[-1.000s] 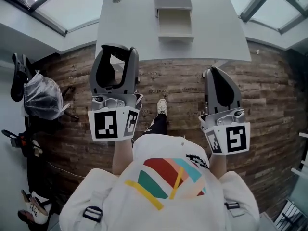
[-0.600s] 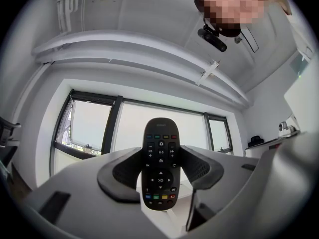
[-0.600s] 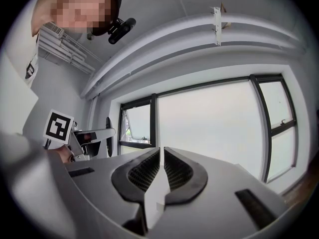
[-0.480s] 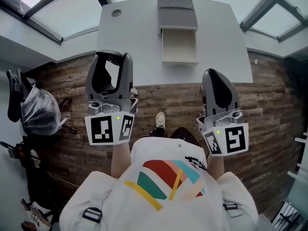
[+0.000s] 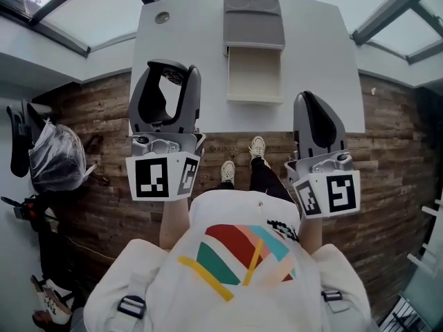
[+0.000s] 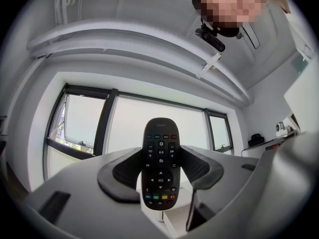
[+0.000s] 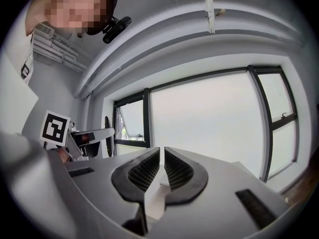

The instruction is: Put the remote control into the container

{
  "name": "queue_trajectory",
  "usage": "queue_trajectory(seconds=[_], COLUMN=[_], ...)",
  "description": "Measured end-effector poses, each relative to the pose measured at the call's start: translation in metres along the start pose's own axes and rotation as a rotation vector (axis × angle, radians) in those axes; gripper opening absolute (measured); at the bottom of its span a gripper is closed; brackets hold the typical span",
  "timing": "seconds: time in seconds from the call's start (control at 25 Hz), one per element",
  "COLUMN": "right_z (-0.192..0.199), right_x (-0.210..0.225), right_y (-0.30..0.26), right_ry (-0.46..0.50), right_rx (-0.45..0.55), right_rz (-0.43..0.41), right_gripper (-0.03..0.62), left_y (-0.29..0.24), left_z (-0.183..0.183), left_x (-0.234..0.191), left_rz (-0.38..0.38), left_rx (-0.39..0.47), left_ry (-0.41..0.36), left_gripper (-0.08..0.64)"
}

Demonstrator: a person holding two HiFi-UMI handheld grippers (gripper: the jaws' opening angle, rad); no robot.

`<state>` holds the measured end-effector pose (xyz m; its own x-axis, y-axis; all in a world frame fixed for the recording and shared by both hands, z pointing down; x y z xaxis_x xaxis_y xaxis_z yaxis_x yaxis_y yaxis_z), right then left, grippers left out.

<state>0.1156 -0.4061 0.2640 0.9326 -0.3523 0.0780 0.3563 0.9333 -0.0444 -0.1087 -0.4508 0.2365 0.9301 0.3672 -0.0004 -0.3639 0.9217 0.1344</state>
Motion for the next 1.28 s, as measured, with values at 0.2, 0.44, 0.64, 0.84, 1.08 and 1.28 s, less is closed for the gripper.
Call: queue_trajectory(seconds=[0.2, 0.44, 0.64, 0.84, 1.08, 1.28], right_z=[-0.011, -0.009, -0.017, -0.010, 0.004, 0.000], right_x=[0.035, 0.074, 0.101, 0.118, 0.139, 0.138], right_y=[-0.031, -0.059, -0.069, -0.072, -0.078, -0.085], right_ry=[-0.007, -0.019, -0.010, -0.015, -0.054, -0.047], right_rx=[0.003, -0.015, 0.041, 0.029, -0.006, -0.003], right_rz=[-0.055, -0.078, -0.103, -0.131, -0.130, -0.132], right_gripper=[0.021, 0.094, 0.094, 0.094, 0.094, 0.094], left_y=[-0.032, -0.069, -0.094, -0.109, -0.126, -0.143], left_z=[-0.007, 0.002, 0.002, 0.010, 0.019, 0.023], left_x=[0.008, 0.025, 0.038, 0.049, 0.066, 0.068], left_rz=[-0.050, -0.071, -0.092, -0.115, -0.090, -0.055], left_rx=[0.020, 0.006, 0.001, -0.047, -0.075, -0.111], left_ry=[-0.022, -0.037, -0.066, -0.097, -0.108, -0.193], left_gripper=[0.253, 0.253, 0.253, 0.253, 0.253, 0.253])
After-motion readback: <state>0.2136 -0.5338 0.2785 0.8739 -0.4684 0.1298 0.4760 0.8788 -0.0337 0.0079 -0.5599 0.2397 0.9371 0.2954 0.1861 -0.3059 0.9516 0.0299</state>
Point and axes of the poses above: the fingertips, and each gripper's own axes: y backward along the fingers, x to its right, z out of its underside, the point moved 4 cm from there along y, backward along the fingers, and after that the axes turned 2 degrees about -x, right-handed, at the moved point
